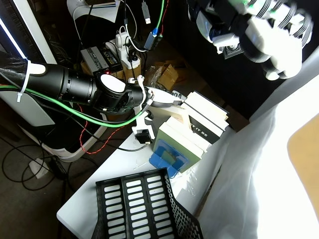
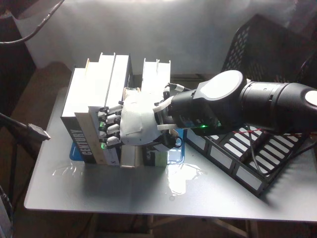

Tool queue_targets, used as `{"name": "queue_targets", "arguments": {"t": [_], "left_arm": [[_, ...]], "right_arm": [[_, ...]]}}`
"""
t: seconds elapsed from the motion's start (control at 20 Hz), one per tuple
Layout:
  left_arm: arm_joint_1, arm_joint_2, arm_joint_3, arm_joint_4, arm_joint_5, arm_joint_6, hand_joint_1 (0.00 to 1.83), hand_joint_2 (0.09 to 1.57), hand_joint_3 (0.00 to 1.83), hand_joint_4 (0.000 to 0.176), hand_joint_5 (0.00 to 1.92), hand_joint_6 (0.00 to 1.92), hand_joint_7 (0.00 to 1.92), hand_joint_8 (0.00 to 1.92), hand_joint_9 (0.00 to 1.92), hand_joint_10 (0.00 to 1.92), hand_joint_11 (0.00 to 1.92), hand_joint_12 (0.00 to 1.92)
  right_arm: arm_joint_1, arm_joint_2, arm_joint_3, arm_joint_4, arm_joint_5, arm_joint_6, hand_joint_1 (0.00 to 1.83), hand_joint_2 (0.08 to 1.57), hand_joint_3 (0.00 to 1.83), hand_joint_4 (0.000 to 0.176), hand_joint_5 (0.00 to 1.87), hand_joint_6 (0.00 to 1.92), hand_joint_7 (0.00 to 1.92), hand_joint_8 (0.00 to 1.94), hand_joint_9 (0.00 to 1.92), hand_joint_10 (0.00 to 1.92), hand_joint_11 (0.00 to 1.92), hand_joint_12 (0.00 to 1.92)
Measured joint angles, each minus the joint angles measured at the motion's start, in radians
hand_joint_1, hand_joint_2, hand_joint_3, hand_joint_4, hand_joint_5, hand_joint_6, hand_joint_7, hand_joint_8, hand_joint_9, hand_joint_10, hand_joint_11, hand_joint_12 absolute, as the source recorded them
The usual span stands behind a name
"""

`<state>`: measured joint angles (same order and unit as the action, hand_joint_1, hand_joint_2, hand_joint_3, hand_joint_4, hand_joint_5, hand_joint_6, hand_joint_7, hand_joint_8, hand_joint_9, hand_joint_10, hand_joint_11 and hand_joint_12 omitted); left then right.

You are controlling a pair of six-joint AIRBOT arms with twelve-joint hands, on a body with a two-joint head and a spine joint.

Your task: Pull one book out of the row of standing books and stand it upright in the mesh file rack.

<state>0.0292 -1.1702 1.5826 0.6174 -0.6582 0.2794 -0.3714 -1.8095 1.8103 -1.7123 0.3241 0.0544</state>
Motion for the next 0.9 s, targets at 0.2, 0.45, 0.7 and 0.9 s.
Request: {"name": "queue_targets", "arguments": {"t": [0.2,0.45,0.7,0.9], "left_arm": [[0.000,-0.007,0.000,0.002,0.000,0.000,1.83,1.57,0.84,0.000,0.00,0.00,0.00,0.28,0.00,0.50,0.00,1.39],[0.000,-0.010,0.006,0.000,0.002,0.000,1.83,1.57,0.84,0.000,0.00,0.00,0.00,0.28,0.00,0.50,0.00,1.39],[0.000,-0.011,0.006,0.001,0.001,-0.001,1.83,1.57,0.84,0.000,0.00,0.00,0.00,0.28,0.00,0.50,0.00,1.39],[0.000,-0.011,0.006,0.000,0.000,-0.001,1.83,1.57,0.84,0.000,0.00,0.00,0.00,0.28,0.00,0.50,0.00,1.39]], "right_arm": [[0.001,-0.009,0.004,0.002,0.031,0.000,1.24,1.14,0.00,0.000,0.87,1.22,1.02,0.89,0.80,1.06,0.41,1.63],[0.001,-0.005,0.004,0.008,0.021,0.008,1.37,1.14,0.01,0.000,0.60,0.38,0.75,0.11,0.55,0.84,0.27,1.61],[0.001,-0.006,0.010,0.002,0.029,0.005,1.34,1.13,0.00,0.000,0.89,1.20,1.03,0.82,0.87,1.20,0.62,1.62],[0.001,-0.008,0.013,0.000,0.034,0.004,1.36,1.15,0.00,0.000,0.86,1.27,0.97,0.90,0.81,1.30,0.57,1.62]]}}
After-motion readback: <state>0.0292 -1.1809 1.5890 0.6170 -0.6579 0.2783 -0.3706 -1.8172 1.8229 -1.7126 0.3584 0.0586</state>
